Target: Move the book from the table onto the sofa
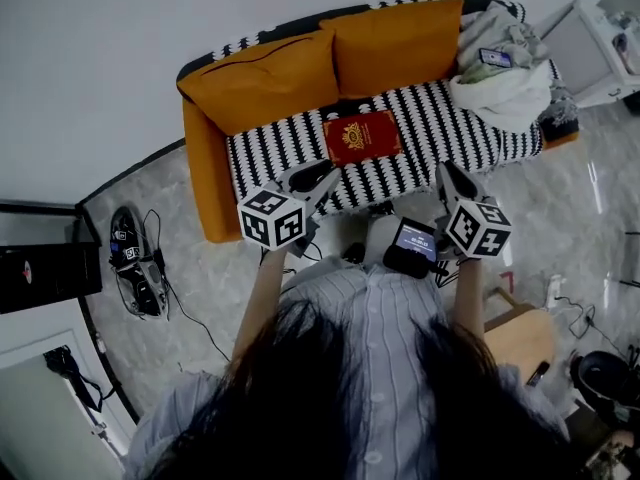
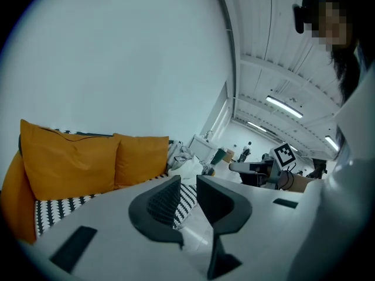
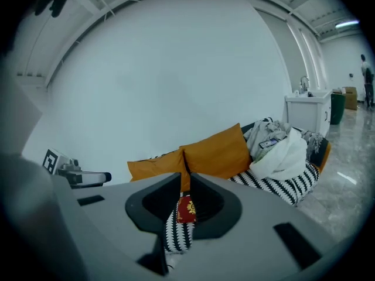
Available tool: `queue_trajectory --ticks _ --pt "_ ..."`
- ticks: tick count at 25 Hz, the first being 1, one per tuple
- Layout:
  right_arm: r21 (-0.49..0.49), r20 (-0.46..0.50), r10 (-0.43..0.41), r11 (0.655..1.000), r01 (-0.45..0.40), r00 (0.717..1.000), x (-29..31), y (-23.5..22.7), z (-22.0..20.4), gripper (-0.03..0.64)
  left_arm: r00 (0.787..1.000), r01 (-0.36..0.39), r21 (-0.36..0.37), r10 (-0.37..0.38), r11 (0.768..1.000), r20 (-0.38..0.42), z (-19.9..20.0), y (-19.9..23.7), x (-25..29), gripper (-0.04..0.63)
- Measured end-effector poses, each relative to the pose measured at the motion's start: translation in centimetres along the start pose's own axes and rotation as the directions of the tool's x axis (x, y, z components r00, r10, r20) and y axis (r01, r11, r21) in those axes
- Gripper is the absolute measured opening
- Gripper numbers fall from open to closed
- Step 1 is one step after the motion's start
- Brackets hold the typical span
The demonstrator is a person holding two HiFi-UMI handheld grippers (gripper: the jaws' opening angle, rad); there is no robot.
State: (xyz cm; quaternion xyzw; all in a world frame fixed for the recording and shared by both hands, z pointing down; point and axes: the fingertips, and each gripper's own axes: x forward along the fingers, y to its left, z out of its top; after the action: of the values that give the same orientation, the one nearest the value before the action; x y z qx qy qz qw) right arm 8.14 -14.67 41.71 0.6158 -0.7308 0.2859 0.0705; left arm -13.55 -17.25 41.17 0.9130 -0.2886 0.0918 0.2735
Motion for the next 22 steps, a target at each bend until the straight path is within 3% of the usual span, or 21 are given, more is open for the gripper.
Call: queue_trajectory --ticks 9,22 --pt "0.048 0.041 -0.093 0.995 0.091 0.995 -3.7 -2.1 -1.7 0.051 0.996 0.073 0.045 -0.071 0.996 -0.049 -1.9 -2.2 0.5 0.094" --pt "0.034 0.051 -0.098 0.995 0.097 0.994 -3.8 -1.9 -1.0 0.048 0.997 0.053 0.055 -0.05 0.997 -0.056 -2.1 -1.6 -0.2 0.094"
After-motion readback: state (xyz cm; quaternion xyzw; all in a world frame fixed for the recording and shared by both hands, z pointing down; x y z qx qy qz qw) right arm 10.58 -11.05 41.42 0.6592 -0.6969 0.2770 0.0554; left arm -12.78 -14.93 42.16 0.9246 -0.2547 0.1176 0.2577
